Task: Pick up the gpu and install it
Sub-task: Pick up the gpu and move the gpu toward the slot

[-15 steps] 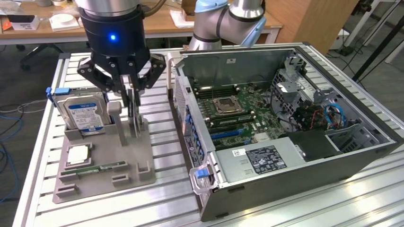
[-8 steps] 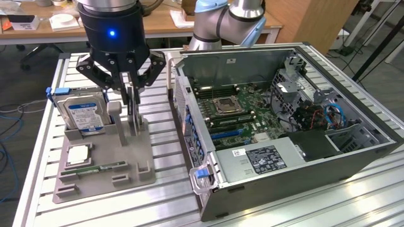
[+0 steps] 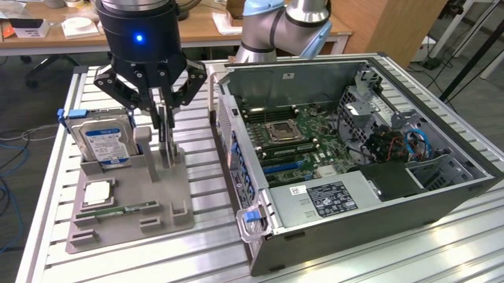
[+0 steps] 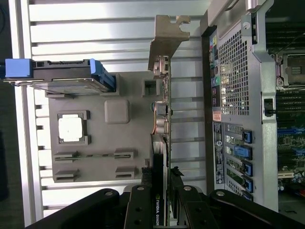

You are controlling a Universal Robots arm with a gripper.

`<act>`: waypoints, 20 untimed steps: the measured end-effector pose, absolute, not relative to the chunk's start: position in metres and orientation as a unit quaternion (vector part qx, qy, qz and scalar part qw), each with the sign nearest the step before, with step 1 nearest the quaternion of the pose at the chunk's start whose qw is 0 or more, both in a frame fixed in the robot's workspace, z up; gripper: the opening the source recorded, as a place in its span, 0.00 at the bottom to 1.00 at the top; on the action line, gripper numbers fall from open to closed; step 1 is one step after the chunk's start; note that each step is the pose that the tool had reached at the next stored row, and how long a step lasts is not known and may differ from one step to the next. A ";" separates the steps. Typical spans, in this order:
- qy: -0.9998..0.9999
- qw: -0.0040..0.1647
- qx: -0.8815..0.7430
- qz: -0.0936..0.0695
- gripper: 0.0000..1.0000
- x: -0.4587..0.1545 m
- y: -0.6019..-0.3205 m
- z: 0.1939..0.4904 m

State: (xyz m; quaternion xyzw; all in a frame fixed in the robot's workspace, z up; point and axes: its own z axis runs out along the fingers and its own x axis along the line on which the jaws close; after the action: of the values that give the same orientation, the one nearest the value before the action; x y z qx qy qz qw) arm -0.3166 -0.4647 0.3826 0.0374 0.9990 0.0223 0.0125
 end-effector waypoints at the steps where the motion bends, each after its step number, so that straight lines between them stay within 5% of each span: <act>1: 0.999 0.012 0.037 0.022 0.26 -0.317 -0.465 0.383; 20: 0.999 0.012 0.037 0.022 0.26 -0.317 -0.465 0.394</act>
State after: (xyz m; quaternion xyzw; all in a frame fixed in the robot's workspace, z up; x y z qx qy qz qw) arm -0.3166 -0.4647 0.3944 0.0374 0.9990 0.0223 0.0125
